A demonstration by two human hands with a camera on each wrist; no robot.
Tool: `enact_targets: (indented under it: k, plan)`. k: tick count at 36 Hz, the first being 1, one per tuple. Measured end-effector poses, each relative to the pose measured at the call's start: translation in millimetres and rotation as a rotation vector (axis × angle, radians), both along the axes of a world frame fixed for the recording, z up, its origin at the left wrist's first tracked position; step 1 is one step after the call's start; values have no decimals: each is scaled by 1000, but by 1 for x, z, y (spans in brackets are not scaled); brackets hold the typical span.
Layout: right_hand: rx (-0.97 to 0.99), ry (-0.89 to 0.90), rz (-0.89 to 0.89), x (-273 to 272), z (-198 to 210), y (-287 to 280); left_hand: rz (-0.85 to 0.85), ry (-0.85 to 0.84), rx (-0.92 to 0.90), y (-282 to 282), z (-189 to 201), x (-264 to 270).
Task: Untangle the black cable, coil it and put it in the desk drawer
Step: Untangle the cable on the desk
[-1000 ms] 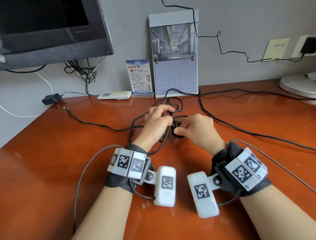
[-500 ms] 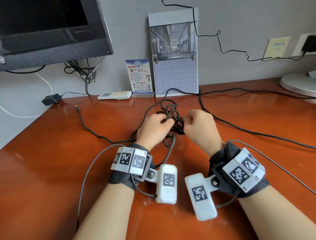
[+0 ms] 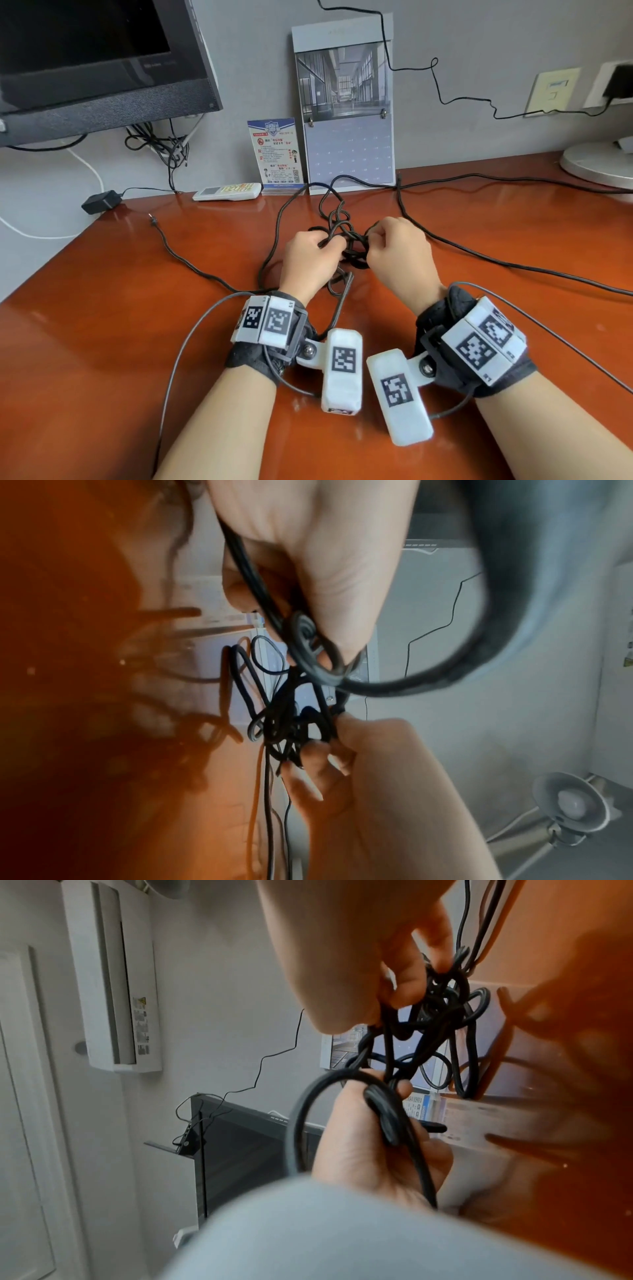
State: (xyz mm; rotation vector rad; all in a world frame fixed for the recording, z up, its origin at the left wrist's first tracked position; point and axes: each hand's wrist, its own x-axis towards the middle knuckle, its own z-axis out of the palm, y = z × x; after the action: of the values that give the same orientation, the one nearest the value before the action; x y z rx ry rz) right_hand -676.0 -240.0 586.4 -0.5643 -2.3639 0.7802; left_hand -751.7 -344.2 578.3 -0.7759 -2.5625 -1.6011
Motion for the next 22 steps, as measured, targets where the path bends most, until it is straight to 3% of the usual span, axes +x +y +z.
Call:
enact_targets:
  k: [6, 13, 16, 22]
  plan:
    - [-193, 19, -5, -1, 1, 7, 8, -11, -15, 10, -3, 2]
    - [-145, -53, 180, 5, 7, 17, -28, 44, -76, 7, -6, 4]
    - [-66, -127, 220, 8, 13, 19, -59, 16, -71, 4, -6, 6]
    - [308, -260, 177, 11, 25, 19, -75, -14, -102, 2, -3, 7]
